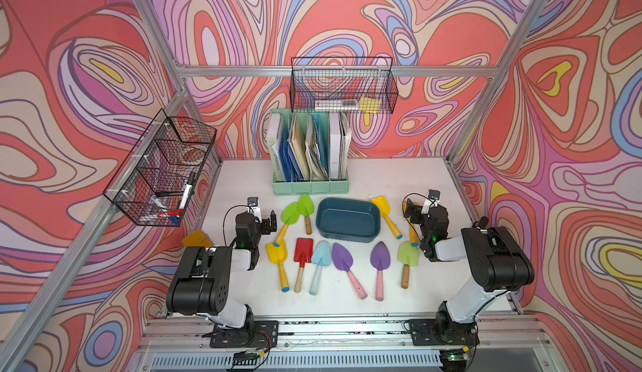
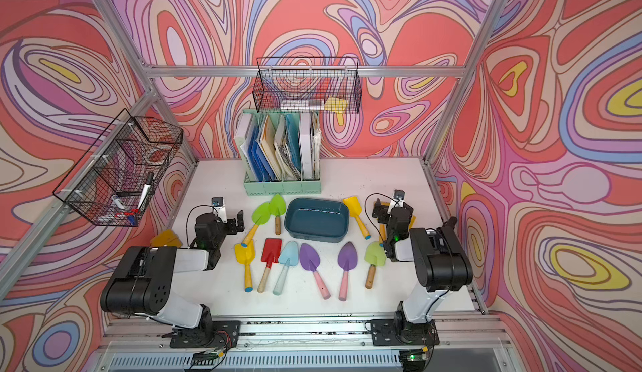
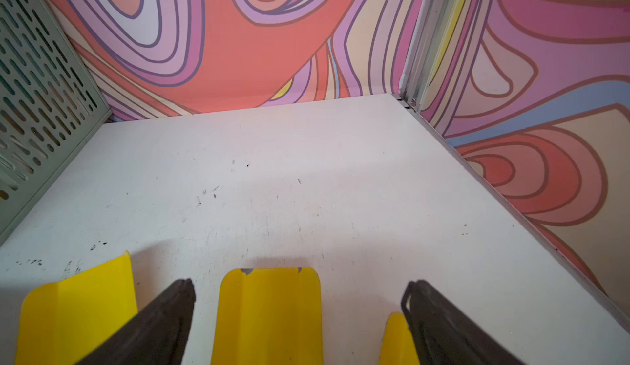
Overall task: Put the shovel into the storage box
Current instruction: Adjust the storage box at the center of the board.
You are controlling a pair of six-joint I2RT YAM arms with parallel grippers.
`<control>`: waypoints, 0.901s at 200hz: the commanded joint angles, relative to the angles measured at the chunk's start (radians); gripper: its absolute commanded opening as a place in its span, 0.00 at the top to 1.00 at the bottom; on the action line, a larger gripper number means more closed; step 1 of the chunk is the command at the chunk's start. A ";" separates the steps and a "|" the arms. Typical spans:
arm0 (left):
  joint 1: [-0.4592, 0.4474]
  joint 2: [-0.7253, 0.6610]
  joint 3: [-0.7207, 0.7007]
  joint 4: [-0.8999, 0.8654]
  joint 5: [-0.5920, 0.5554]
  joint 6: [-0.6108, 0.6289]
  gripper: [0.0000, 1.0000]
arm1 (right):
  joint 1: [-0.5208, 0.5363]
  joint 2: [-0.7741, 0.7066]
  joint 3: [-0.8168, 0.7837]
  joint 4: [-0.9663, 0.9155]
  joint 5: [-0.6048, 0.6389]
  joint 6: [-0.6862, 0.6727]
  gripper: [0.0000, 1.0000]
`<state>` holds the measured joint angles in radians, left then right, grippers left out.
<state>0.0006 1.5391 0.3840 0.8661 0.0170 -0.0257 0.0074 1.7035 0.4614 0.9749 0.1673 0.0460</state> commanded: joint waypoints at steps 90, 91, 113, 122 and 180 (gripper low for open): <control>0.002 -0.003 -0.004 0.005 0.008 0.006 0.01 | 0.001 -0.006 -0.004 0.001 -0.004 0.003 0.02; 0.002 -0.003 -0.004 0.004 0.008 0.006 0.01 | 0.000 -0.006 -0.004 0.001 -0.004 0.004 0.02; 0.003 -0.003 -0.004 0.005 0.007 0.006 0.01 | 0.000 -0.005 -0.004 0.001 -0.004 0.005 0.02; 0.002 -0.003 -0.004 0.005 0.007 0.006 0.01 | 0.000 -0.005 -0.005 0.002 -0.004 0.005 0.02; 0.002 -0.001 0.000 0.000 0.008 0.008 0.01 | 0.000 -0.009 -0.010 0.011 -0.008 0.007 0.05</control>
<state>0.0006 1.5391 0.3840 0.8661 0.0170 -0.0257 0.0074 1.7035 0.4614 0.9749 0.1665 0.0460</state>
